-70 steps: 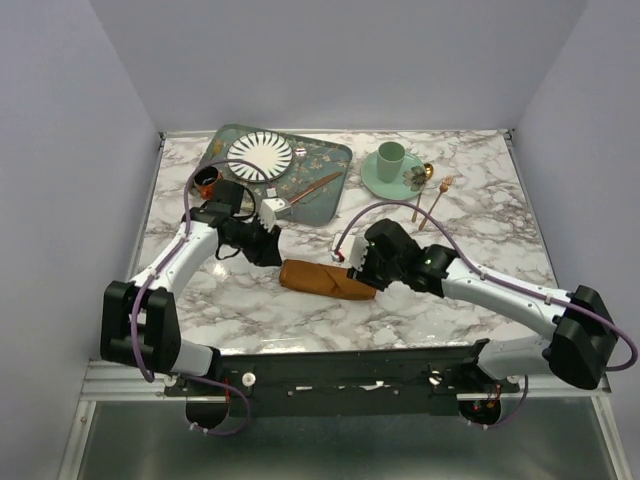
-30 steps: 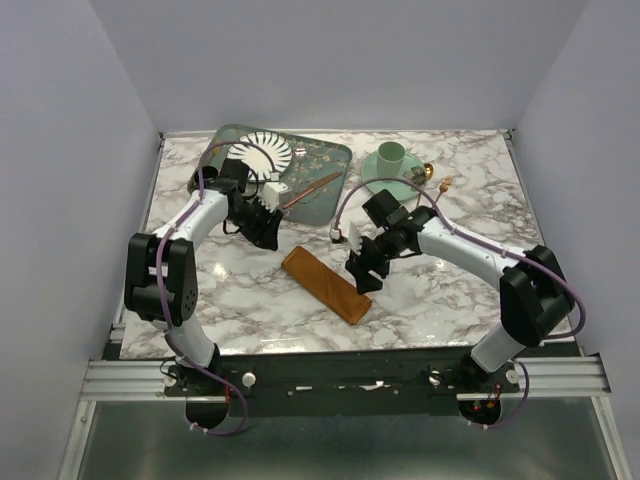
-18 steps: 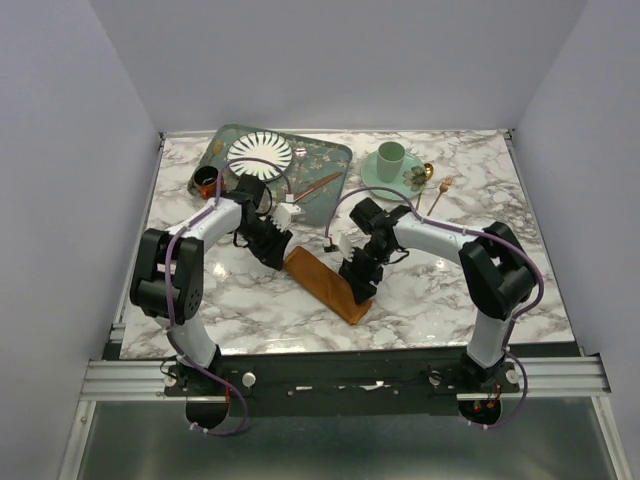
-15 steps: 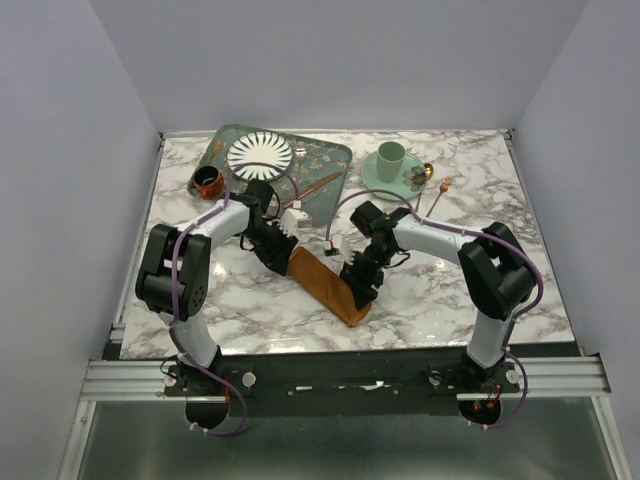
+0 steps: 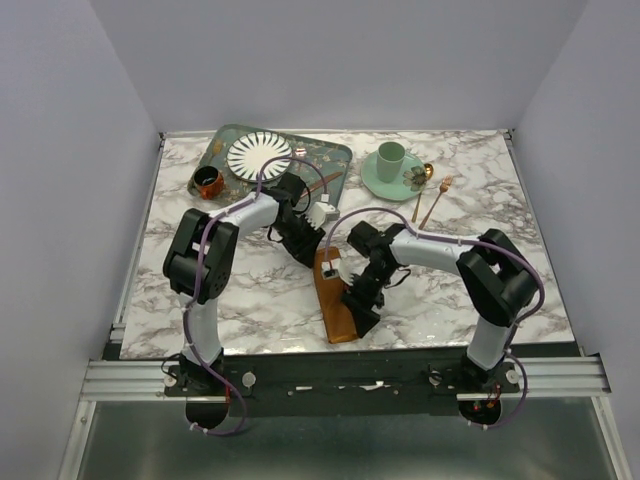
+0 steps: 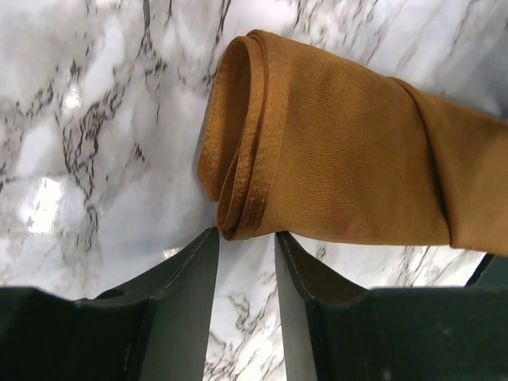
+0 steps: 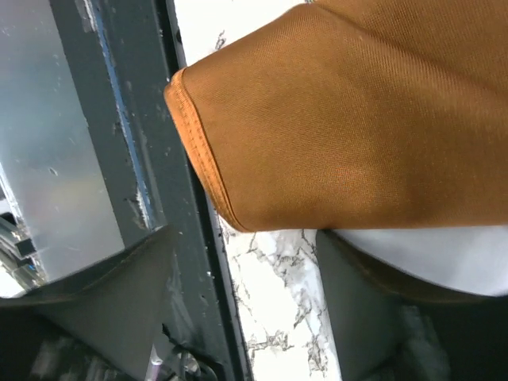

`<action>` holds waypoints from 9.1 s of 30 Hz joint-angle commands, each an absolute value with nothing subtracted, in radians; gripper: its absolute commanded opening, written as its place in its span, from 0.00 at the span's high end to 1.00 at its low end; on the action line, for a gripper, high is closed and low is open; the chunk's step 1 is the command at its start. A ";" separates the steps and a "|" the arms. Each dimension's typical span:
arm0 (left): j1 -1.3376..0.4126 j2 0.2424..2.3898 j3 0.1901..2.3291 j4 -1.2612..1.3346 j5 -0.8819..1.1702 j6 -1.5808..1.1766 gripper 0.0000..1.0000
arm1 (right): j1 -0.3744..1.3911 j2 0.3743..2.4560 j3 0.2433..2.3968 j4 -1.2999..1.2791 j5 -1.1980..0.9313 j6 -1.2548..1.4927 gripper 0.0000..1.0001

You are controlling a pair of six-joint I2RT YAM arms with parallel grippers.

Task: Fold the napkin into a case and place the utensils inside
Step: Rotate the smaller rectangle-folded napkin at the center of the board, then pick up the fork from the corner of the board, then insert the fork into the folded napkin, then smooth out the smaller rectangle-folded napkin at the center of the board.

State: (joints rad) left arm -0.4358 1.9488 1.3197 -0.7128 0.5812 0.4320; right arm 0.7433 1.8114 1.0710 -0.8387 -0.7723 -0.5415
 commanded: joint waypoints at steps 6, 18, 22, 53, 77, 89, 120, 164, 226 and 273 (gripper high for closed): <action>-0.427 1.901 1.371 -0.641 0.603 0.336 0.41 | 0.514 1.602 1.150 -0.833 -0.672 -0.402 0.12; -0.249 1.468 1.342 -0.399 0.434 0.177 0.01 | 0.167 1.489 1.454 -0.732 -0.134 -0.187 0.03; -0.233 1.460 1.379 -0.333 0.244 -0.033 0.01 | 0.048 1.659 1.584 -0.796 -0.124 0.012 0.08; -0.172 1.614 1.442 -0.476 0.141 -0.028 0.08 | -0.031 2.353 2.049 -0.854 0.037 0.161 0.39; -0.140 1.580 1.378 -0.477 0.120 -0.005 0.07 | -0.023 2.350 2.037 -0.908 0.017 0.138 0.99; -0.140 1.491 1.224 -0.321 0.206 -0.063 0.03 | 0.058 1.838 1.671 -0.821 -0.170 0.158 0.99; -0.147 1.157 0.825 -0.083 0.183 -0.199 0.01 | 0.821 1.825 1.373 -0.227 0.282 0.407 0.99; -0.147 1.029 0.716 -0.104 0.193 -0.172 0.01 | 0.862 1.783 1.255 -0.400 0.265 0.512 0.99; -0.147 0.979 0.603 -0.071 0.196 -0.152 0.01 | 0.864 1.713 1.135 -0.448 0.132 0.598 0.55; -0.428 1.781 0.977 -0.195 0.696 -0.256 0.59 | 0.584 1.973 1.348 -0.629 -0.371 0.248 0.59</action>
State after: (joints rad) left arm -0.4320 1.7340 0.9203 -0.1978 0.6895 -0.2432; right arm 0.5812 1.9339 1.3060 -0.6060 -0.3485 0.2279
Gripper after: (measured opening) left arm 0.426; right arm 0.416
